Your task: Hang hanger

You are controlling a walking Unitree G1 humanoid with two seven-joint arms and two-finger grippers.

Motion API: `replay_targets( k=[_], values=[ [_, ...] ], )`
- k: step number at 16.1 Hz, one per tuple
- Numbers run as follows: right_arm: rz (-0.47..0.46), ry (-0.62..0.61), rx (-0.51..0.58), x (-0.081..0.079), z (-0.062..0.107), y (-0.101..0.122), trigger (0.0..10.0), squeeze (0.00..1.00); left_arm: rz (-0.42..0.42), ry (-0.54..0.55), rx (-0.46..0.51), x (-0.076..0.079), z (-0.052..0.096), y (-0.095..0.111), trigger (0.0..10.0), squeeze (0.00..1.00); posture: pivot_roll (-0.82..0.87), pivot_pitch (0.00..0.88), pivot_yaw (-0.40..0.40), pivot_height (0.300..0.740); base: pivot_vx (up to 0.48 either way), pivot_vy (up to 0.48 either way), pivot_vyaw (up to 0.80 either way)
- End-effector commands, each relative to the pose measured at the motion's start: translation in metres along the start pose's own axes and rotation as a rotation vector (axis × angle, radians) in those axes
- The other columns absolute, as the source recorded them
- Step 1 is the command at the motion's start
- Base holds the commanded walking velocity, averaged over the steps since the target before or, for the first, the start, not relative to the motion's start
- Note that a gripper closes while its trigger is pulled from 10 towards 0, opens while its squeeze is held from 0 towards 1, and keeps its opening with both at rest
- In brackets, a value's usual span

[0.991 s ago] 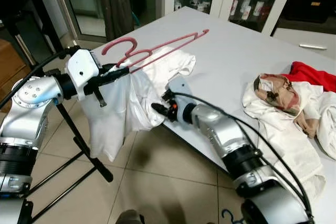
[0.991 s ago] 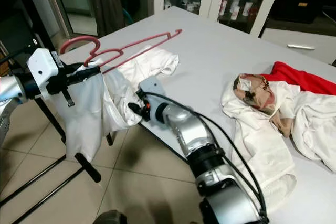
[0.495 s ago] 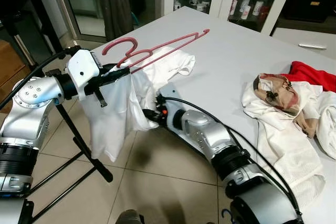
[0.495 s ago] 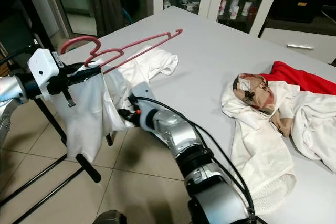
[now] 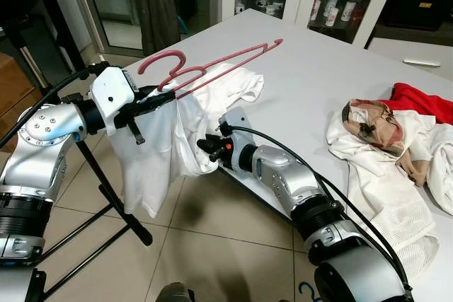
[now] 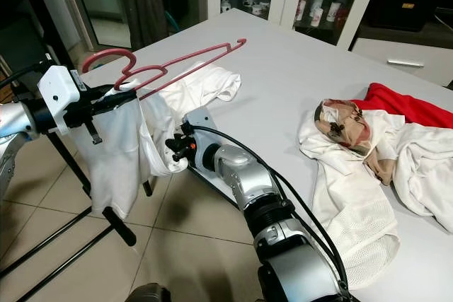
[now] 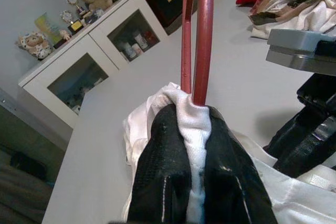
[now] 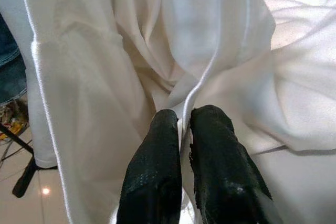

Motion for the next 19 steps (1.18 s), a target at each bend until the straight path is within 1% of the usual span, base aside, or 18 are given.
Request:
replay_targets(
  k=[1,6,9,11,12,13,14,15,16,17,18,19],
  values=[
    [0.004,-0.033,0.005,0.007,0.002,0.000,0.0,0.00,-0.020,0.010,0.016,-0.003,-0.001,0.006,0.0,0.00,0.06,0.000,0.020,0.740,0.000,0.000,0.00],
    [-0.016,-0.152,0.018,0.031,0.010,0.002,0.0,0.00,-0.023,0.023,0.014,-0.005,0.002,0.006,0.0,0.00,0.07,0.000,0.020,0.740,0.000,0.000,0.00],
    [-0.022,-0.165,0.037,0.033,0.011,0.006,0.0,0.00,-0.023,0.025,0.016,-0.005,0.002,0.006,0.0,0.00,0.07,0.000,0.020,0.740,0.000,0.000,0.00],
    [-0.010,-0.251,0.037,0.049,0.016,0.009,0.0,0.00,-0.023,0.026,0.011,-0.005,0.002,0.005,0.0,0.00,0.06,0.000,0.020,0.740,0.000,0.000,0.00],
    [0.007,-0.342,0.040,0.066,0.022,0.013,0.0,0.00,-0.022,0.026,-0.005,-0.005,0.004,0.002,0.0,0.00,0.06,0.000,0.019,0.740,0.000,0.000,0.00],
    [0.011,-0.406,0.046,0.077,0.027,0.017,0.0,0.00,-0.020,0.026,-0.009,-0.004,0.006,0.002,0.0,0.00,0.06,0.000,0.019,0.740,0.000,0.000,0.00],
    [-0.004,-0.470,0.068,0.087,0.033,0.022,0.0,0.00,-0.010,0.023,0.001,-0.002,0.008,0.002,0.0,0.00,0.06,0.000,0.018,0.740,0.000,0.000,0.00],
    [-0.054,-0.536,0.122,0.099,0.039,0.032,0.0,0.00,0.079,-0.010,0.081,0.006,0.013,0.012,0.0,0.00,0.06,0.000,0.017,0.740,0.000,0.000,0.00],
    [-0.064,-0.543,0.135,0.101,0.040,0.034,0.0,0.00,0.100,-0.024,0.096,0.009,0.014,0.014,0.0,0.00,0.06,0.000,0.016,0.740,0.000,0.000,0.00],
    [-0.104,-0.526,0.169,0.102,0.040,0.039,0.0,0.00,0.150,-0.063,0.107,0.017,0.020,0.015,0.0,0.00,0.06,0.000,0.014,0.740,0.000,0.000,0.00],
    [-0.113,-0.491,0.188,0.100,0.038,0.042,0.0,0.00,0.171,-0.068,0.114,0.020,0.026,0.016,0.0,0.00,0.06,0.000,0.012,0.740,0.000,0.000,0.00],
    [-0.120,-0.466,0.191,0.098,0.036,0.042,0.0,0.00,0.186,-0.055,0.128,0.018,0.035,0.020,0.0,0.00,0.06,0.000,0.012,0.740,0.000,0.000,0.00]
  ],
)
Point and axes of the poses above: a point about 5 cm out from each wrist's last joint towards the gripper, its own z axis pointing back from the gripper into the wrist, its own y axis along the axis of the wrist's last joint, x = y × z, the point moved 4 cm from there along -z, pointing out of the wrist towards the gripper, and after that the axes turned 15 degrees about z, right-handed, at the moved point
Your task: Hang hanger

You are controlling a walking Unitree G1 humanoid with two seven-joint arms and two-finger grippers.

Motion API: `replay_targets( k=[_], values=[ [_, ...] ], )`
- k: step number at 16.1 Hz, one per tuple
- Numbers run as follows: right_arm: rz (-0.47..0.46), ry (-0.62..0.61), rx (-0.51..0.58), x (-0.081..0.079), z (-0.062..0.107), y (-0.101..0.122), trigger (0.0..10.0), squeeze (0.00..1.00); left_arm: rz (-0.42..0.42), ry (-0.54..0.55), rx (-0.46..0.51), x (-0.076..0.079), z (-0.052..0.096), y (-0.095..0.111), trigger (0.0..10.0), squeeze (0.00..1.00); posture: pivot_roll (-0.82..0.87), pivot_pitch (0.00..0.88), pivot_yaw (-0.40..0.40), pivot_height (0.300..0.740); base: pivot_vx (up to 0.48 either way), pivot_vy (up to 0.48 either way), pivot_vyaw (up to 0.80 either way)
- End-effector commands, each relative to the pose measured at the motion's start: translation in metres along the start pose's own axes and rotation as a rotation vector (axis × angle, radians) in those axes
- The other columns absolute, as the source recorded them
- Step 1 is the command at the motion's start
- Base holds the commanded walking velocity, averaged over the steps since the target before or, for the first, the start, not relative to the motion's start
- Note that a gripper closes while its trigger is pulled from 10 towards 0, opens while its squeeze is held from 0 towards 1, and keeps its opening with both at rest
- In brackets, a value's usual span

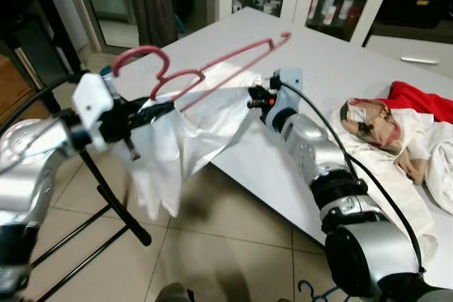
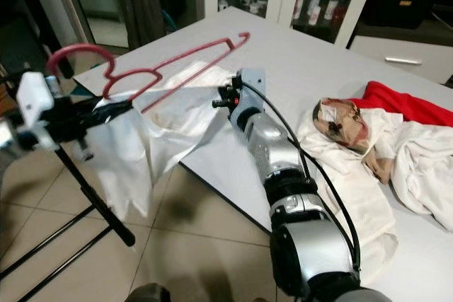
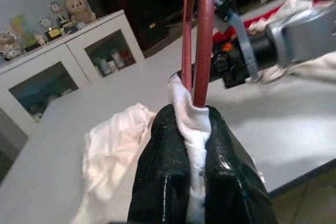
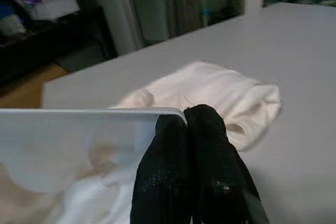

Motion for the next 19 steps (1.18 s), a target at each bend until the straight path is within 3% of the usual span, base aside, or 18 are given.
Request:
replay_targets(
  k=[1,3,6,12,14,19],
  values=[
    [-0.024,0.016,0.005,-0.001,-0.002,0.003,0.0,0.00,-0.017,0.016,0.036,-0.004,0.012,0.017,0.0,0.00,0.07,0.000,0.007,0.740,0.000,0.000,0.00],
    [-0.051,0.034,0.007,-0.003,-0.003,0.003,0.0,0.00,-0.015,0.022,0.021,-0.004,0.024,0.022,0.0,0.00,0.08,0.000,0.004,0.740,0.000,0.000,0.00],
    [-0.087,0.056,0.031,-0.003,-0.004,0.011,0.0,0.00,-0.005,-0.006,-0.125,-0.001,0.041,0.012,0.0,0.00,0.08,0.000,0.003,0.740,0.000,0.000,0.00],
    [-0.116,0.014,0.074,0.014,-0.003,0.025,0.0,0.00,0.046,-0.041,-0.306,0.004,0.059,-0.001,0.0,0.00,0.08,0.000,0.011,0.740,0.000,0.000,0.00],
    [-0.106,0.015,0.080,0.017,-0.002,0.026,0.0,0.00,0.019,-0.005,-0.404,-0.003,0.067,-0.010,0.0,0.00,0.07,0.000,0.011,0.740,0.000,0.000,0.00],
    [-0.032,0.061,0.077,0.011,0.000,0.024,0.0,0.00,-0.145,0.166,-0.492,-0.036,0.084,0.003,0.0,0.00,0.07,0.000,0.005,0.740,0.000,0.000,0.00]
  ],
)
Point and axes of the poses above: a point about 5 cm out from each wrist's last joint towards the gripper, its own z axis pointing back from the gripper into the wrist, its own y axis along the axis of the wrist's last joint, x = y × z, the point moved 4 cm from there along -z, pointing out of the wrist towards the gripper, and after that the axes turned 15 degrees about z, right-handed, at the moved point
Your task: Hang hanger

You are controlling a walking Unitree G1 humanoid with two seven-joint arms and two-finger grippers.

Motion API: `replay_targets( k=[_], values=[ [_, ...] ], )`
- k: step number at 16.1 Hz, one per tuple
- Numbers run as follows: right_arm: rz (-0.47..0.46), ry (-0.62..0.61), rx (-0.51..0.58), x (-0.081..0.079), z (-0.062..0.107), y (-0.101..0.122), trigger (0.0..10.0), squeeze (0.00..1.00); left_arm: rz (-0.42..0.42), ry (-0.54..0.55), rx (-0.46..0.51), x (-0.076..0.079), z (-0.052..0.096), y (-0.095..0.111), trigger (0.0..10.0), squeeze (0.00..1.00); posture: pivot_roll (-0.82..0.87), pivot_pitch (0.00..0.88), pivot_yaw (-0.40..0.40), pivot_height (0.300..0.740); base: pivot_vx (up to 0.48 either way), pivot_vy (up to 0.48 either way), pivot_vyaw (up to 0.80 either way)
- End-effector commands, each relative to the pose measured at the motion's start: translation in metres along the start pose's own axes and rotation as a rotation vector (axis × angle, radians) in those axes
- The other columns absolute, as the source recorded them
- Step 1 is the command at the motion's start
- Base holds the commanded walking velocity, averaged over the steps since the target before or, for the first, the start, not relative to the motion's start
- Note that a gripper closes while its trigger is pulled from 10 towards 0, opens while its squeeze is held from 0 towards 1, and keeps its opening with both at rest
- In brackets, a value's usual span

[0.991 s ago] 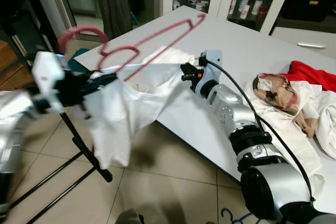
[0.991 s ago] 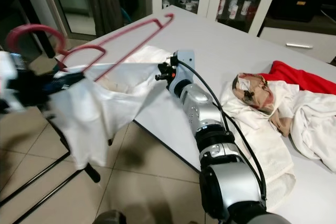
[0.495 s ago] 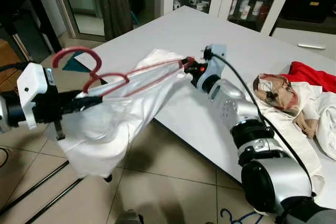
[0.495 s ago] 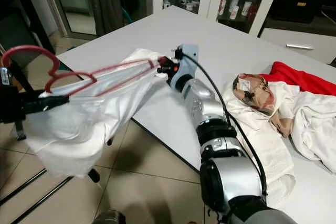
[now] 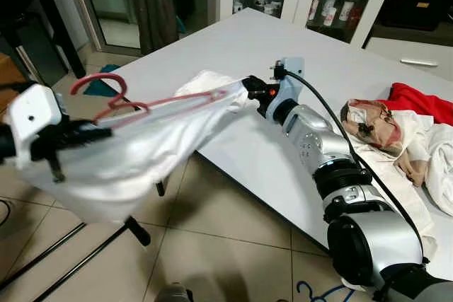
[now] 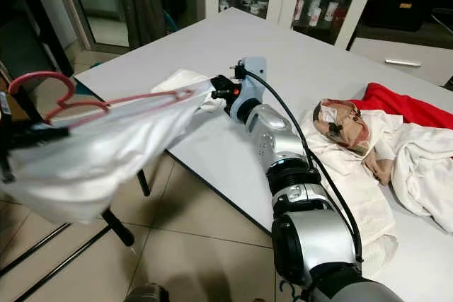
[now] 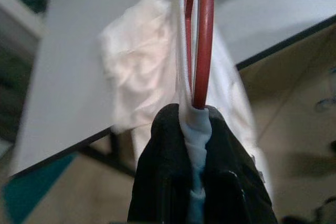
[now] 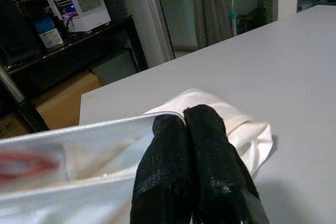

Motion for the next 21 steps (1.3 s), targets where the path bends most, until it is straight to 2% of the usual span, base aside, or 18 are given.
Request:
replay_targets(
  k=[1,3,4,6,7,8,10,12,13,14,15,16,18,21],
  values=[
    [0.040,-0.024,0.029,0.009,0.003,0.008,0.0,0.00,-0.042,0.063,-0.020,-0.011,0.007,0.003,0.0,0.00,0.07,0.000,0.005,0.740,0.000,0.000,0.00],
    [0.077,-0.001,0.028,0.003,0.002,0.008,0.0,0.00,-0.061,0.082,0.041,-0.014,0.003,0.014,0.0,0.00,0.07,0.000,0.003,0.740,0.000,0.000,0.00],
    [0.087,0.008,0.031,0.001,0.002,0.009,0.0,0.00,-0.068,0.067,0.041,-0.012,0.001,0.015,0.0,0.00,0.07,0.000,0.003,0.740,0.000,0.000,0.00],
    [0.112,0.016,0.050,-0.001,0.001,0.016,0.0,0.00,-0.068,0.036,-0.008,-0.007,-0.003,0.009,0.0,0.00,0.07,0.000,0.005,0.740,0.000,0.000,0.00],
    [0.139,0.017,0.080,-0.003,0.001,0.027,0.0,0.00,-0.049,-0.012,-0.094,-0.001,-0.007,-0.006,0.0,0.00,0.07,0.000,0.008,0.740,0.000,0.000,0.00],
    [0.149,0.004,0.095,-0.002,0.000,0.033,0.0,0.00,-0.031,-0.043,-0.129,0.003,-0.009,-0.013,0.0,0.00,0.06,0.000,0.010,0.740,0.000,0.000,0.00],
    [0.155,-0.037,0.103,0.004,0.000,0.038,0.0,0.00,-0.003,-0.077,-0.144,0.008,-0.013,-0.018,0.0,0.00,0.06,0.000,0.010,0.740,0.000,0.000,0.00],
    [0.167,-0.048,0.127,0.004,0.001,0.048,0.0,0.00,-0.007,-0.037,-0.156,0.002,-0.018,-0.024,0.0,0.00,0.06,0.000,0.014,0.740,0.000,0.000,0.00],
    [0.179,-0.001,0.162,-0.007,0.002,0.058,0.0,0.00,-0.043,0.065,-0.102,-0.012,-0.022,-0.015,0.0,0.00,0.06,0.000,0.014,0.740,0.000,0.000,0.00],
    [0.181,0.015,0.171,-0.012,0.003,0.061,0.0,0.00,-0.055,0.107,-0.076,-0.018,-0.025,-0.010,0.0,0.00,0.07,0.000,0.014,0.740,0.000,0.000,0.00],
    [0.188,0.055,0.191,-0.025,0.004,0.065,0.0,0.00,-0.028,0.161,-0.030,-0.024,-0.029,-0.002,0.0,0.00,0.07,0.000,0.014,0.740,0.000,0.000,0.00],
    [0.192,0.070,0.199,-0.031,0.005,0.066,0.0,0.00,-0.018,0.177,-0.017,-0.026,-0.031,0.000,0.0,0.00,0.07,0.000,0.014,0.740,0.000,0.000,0.00],
    [0.180,0.125,0.229,-0.052,0.007,0.072,0.0,0.00,-0.013,0.225,0.033,-0.028,-0.045,0.009,0.0,0.00,0.07,0.000,0.017,0.740,0.000,0.000,0.00],
    [0.194,0.206,0.206,-0.081,0.011,0.058,0.0,0.00,0.025,0.214,0.130,-0.021,-0.065,0.022,0.0,0.00,0.07,0.000,0.014,0.740,0.000,0.000,0.00]
  ],
)
Point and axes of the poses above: a point about 5 cm out from each wrist's last joint towards the gripper, its own z axis pointing back from the gripper into the wrist, its own y axis along the axis of the wrist's last joint, x = y × z, the point moved 4 cm from there along -z, pointing out of the wrist towards the gripper, and after that the axes turned 15 degrees about z, right-handed, at the moved point
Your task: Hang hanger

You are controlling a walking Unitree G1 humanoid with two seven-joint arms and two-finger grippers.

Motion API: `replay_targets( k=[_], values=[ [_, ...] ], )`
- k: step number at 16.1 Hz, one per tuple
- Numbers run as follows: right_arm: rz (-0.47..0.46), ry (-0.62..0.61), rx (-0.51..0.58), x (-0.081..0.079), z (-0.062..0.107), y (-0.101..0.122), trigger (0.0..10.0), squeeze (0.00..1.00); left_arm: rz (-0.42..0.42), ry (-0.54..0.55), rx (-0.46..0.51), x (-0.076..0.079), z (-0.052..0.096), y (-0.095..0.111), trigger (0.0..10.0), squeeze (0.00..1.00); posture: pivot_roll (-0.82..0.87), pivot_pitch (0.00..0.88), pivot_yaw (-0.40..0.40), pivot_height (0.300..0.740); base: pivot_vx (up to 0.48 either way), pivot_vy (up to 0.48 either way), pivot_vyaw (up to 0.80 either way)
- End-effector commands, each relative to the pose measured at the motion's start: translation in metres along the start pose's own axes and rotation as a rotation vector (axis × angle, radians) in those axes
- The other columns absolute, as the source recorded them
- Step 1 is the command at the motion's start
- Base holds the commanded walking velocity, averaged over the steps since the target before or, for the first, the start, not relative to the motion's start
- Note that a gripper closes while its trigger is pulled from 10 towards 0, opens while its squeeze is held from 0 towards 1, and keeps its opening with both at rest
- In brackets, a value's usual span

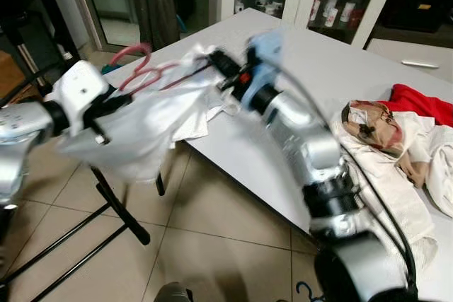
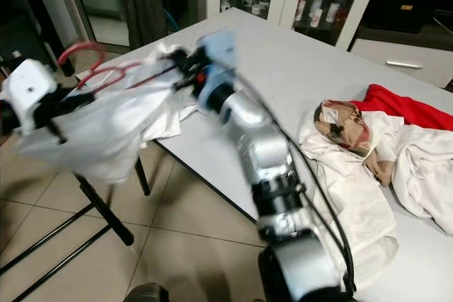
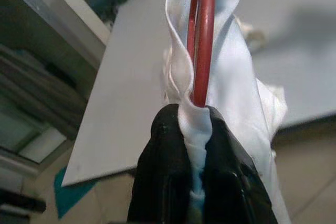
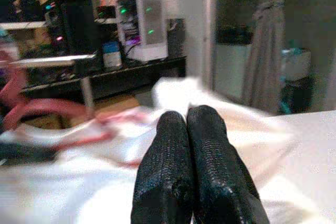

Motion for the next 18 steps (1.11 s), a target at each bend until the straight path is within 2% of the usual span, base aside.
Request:
replay_targets(
  k=[1,3,5,6,7,8,9,10,11,12,13,16,17,18],
  values=[
    [0.019,0.019,0.008,-0.005,0.000,0.004,0.0,0.00,-0.005,-0.007,0.011,0.004,-0.005,0.004,0.0,0.00,0.07,0.000,0.014,0.740,0.000,0.000,0.00],
    [0.026,0.101,0.026,-0.031,0.000,0.008,0.0,0.00,0.032,-0.044,0.050,0.025,-0.027,0.006,0.0,0.00,0.07,0.000,0.013,0.740,0.000,0.000,0.00],
    [0.032,0.141,0.019,-0.040,0.001,0.005,0.0,0.00,0.051,-0.039,0.082,0.028,-0.034,0.012,0.0,0.00,0.07,0.000,0.013,0.740,0.000,0.000,0.00],
    [0.031,0.171,-0.009,-0.045,0.002,-0.004,0.0,0.00,0.067,-0.023,0.115,0.027,-0.038,0.018,0.0,0.00,0.07,0.000,0.013,0.740,0.000,0.000,0.00],
    [0.024,0.180,-0.053,-0.046,0.004,-0.018,0.0,0.00,0.083,-0.014,0.146,0.026,-0.041,0.025,0.0,0.00,0.07,0.000,0.015,0.740,0.000,0.000,0.00],
    [0.027,0.173,-0.070,-0.045,0.005,-0.023,0.0,0.00,0.087,-0.013,0.155,0.026,-0.043,0.028,0.0,0.00,0.08,0.000,0.015,0.740,0.000,0.000,0.00],
    [0.028,0.169,-0.069,-0.044,0.005,-0.023,0.0,0.00,0.084,-0.013,0.154,0.026,-0.044,0.029,0.0,0.00,0.08,0.000,0.015,0.740,0.000,0.000,0.00],
    [0.025,0.133,-0.047,-0.034,0.005,-0.012,0.0,0.00,0.083,-0.015,0.149,0.027,-0.043,0.027,0.0,0.00,0.08,0.000,0.020,0.740,0.000,0.000,0.00],
    [0.029,0.077,-0.047,-0.018,0.006,-0.009,1.0,0.00,0.084,-0.016,0.134,0.027,-0.041,0.022,0.0,0.00,0.08,0.000,0.020,0.740,0.000,0.000,0.00],
    [0.036,0.009,-0.058,0.000,0.007,-0.008,6.5,0.00,0.084,-0.013,0.122,0.026,-0.040,0.018,0.0,0.00,0.08,0.000,0.020,0.740,0.000,0.000,0.00],
    [0.045,-0.072,-0.077,0.021,0.010,-0.009,10.0,0.00,0.086,-0.011,0.117,0.026,-0.039,0.015,0.0,0.00,0.08,0.000,0.020,0.740,0.000,0.000,0.00],
    [0.043,-0.200,-0.109,0.054,0.016,-0.011,10.0,0.00,0.088,-0.013,0.116,0.028,-0.038,0.014,0.0,0.00,0.07,0.000,0.019,0.740,0.000,0.000,0.00],
    [0.047,-0.217,-0.107,0.059,0.017,-0.009,10.0,0.00,0.087,-0.019,0.118,0.030,-0.039,0.015,0.0,0.00,0.07,0.000,0.019,0.740,0.000,0.000,0.00],
    [0.051,-0.221,-0.100,0.060,0.017,-0.007,10.0,0.72,0.087,-0.023,0.121,0.031,-0.040,0.015,0.0,0.00,0.07,0.000,0.019,0.740,0.000,0.000,0.00]
  ],
)
Point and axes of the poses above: a point about 5 cm out from each wrist's last joint towards the gripper, its own z axis pointing back from the gripper into the wrist, its own y axis along the axis of the wrist's last joint, x = y × z, the point moved 4 cm from there along -z, pointing out of the wrist towards the gripper, and after that the axes turned 15 degrees about z, right-handed, at the moved point
